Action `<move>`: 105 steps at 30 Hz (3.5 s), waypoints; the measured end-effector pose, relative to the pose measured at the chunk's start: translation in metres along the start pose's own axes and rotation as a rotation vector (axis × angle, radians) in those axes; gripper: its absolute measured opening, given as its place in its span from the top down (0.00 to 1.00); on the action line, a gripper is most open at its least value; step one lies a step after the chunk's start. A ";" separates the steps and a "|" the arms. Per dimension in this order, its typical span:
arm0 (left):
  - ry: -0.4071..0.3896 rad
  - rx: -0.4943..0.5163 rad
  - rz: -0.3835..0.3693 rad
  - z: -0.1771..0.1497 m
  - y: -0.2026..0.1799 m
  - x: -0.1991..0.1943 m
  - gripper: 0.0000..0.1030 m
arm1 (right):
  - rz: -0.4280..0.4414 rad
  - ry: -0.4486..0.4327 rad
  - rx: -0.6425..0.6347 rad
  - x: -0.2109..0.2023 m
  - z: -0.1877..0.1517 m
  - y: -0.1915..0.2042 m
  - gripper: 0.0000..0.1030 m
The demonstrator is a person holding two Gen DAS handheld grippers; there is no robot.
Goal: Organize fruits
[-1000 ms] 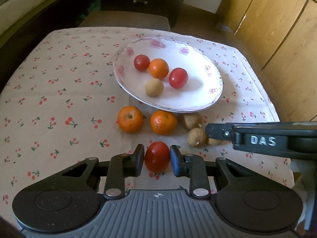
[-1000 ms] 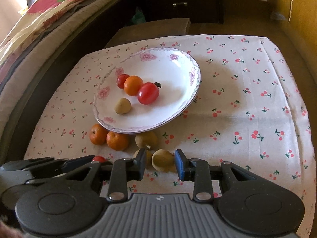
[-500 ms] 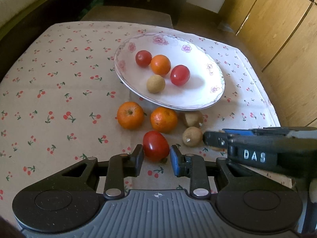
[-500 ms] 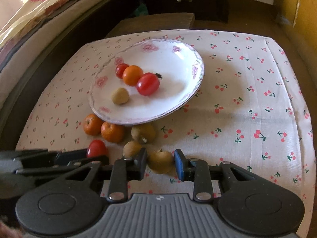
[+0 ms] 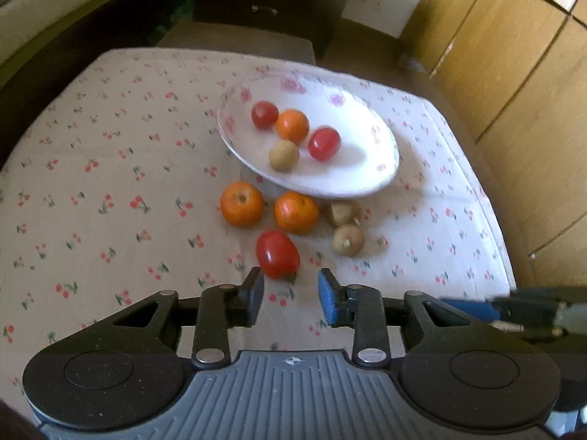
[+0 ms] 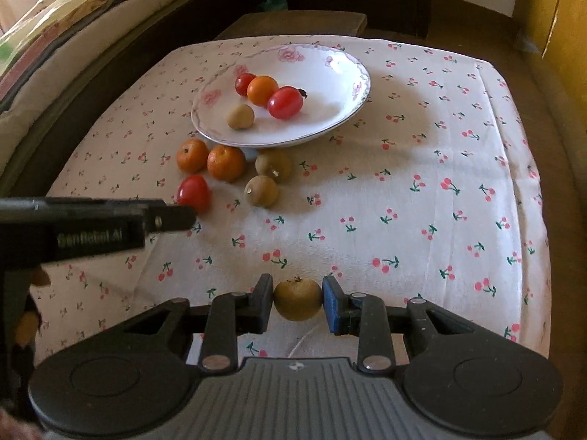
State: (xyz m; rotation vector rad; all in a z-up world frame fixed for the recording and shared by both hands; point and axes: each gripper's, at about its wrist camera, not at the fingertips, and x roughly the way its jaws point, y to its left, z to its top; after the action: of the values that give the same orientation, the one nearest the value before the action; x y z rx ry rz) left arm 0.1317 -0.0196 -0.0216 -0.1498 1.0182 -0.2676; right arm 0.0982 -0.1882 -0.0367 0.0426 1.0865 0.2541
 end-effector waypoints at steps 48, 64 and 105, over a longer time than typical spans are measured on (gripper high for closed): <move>0.028 0.080 0.021 -0.036 -0.012 -0.005 0.53 | 0.024 -0.014 0.049 0.001 0.000 -0.005 0.58; 0.034 0.071 0.027 -0.038 -0.012 -0.001 0.42 | -0.010 -0.021 0.011 0.014 0.009 0.004 0.52; -0.095 0.161 0.150 -0.024 -0.042 -0.066 0.66 | -0.035 -0.156 -0.050 -0.055 0.012 0.033 0.70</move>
State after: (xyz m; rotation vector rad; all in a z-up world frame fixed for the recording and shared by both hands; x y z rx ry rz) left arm 0.0724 -0.0411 0.0306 0.0590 0.9050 -0.2028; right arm 0.0782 -0.1671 0.0217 -0.0013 0.9246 0.2420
